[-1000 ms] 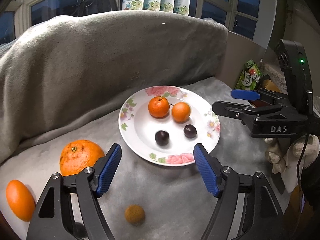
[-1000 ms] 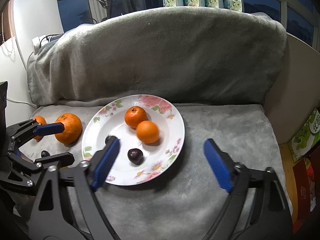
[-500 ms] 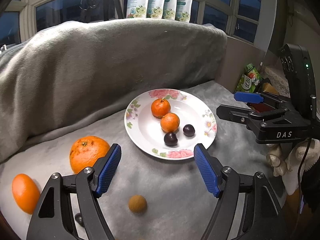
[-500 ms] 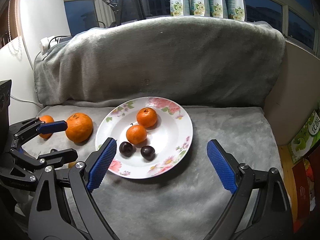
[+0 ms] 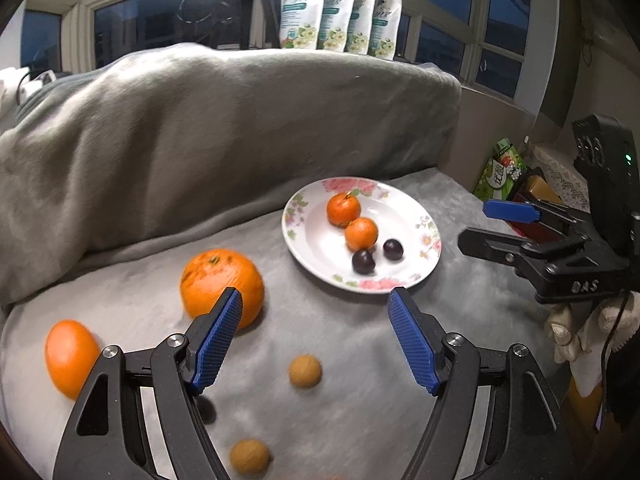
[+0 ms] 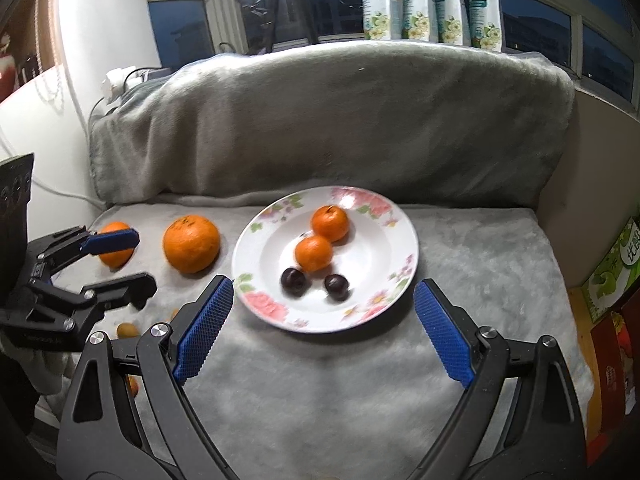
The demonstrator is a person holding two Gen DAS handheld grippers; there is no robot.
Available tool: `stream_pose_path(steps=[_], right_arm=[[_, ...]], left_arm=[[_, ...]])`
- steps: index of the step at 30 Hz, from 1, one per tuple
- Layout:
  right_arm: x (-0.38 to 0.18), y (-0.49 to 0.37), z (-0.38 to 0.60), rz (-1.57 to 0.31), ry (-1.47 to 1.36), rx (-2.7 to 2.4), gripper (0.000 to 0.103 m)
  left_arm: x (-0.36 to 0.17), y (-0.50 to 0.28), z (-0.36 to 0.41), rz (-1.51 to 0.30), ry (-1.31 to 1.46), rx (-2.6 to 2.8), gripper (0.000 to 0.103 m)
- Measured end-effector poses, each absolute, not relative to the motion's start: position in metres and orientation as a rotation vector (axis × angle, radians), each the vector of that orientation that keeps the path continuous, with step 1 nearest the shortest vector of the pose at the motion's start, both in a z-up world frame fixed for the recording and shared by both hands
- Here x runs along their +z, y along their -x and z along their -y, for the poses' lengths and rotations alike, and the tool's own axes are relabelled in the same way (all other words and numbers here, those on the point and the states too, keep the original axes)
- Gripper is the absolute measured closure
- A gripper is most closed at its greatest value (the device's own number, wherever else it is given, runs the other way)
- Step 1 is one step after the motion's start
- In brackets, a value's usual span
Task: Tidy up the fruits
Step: 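Move both open grippers back toward the small brown fruits, then grasp a small brown round fruit with the left gripper while the right gripper grasps another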
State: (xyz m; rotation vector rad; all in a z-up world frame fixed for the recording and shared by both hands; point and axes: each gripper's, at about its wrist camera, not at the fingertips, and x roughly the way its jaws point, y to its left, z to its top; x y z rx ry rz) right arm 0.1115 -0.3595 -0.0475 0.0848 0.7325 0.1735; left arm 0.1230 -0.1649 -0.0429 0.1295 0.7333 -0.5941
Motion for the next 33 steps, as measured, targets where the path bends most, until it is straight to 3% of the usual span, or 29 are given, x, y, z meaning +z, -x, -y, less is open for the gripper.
stream_pose_path(steps=[25, 28, 33], right_arm=[[-0.066, -0.078, 0.285, -0.774, -0.045, 0.331, 0.009], [-0.07, -0.081, 0.273, -0.79, -0.032, 0.366, 0.011], [-0.078, -0.092, 0.253, -0.819, 0.002, 0.426, 0.018]], left_arm=[[-0.074, -0.085, 0.071, -0.787, -0.073, -0.455, 0.028], [-0.078, -0.084, 0.066, -0.802, -0.058, -0.463, 0.04], [-0.09, -0.08, 0.067, -0.842, -0.034, -0.502, 0.047]])
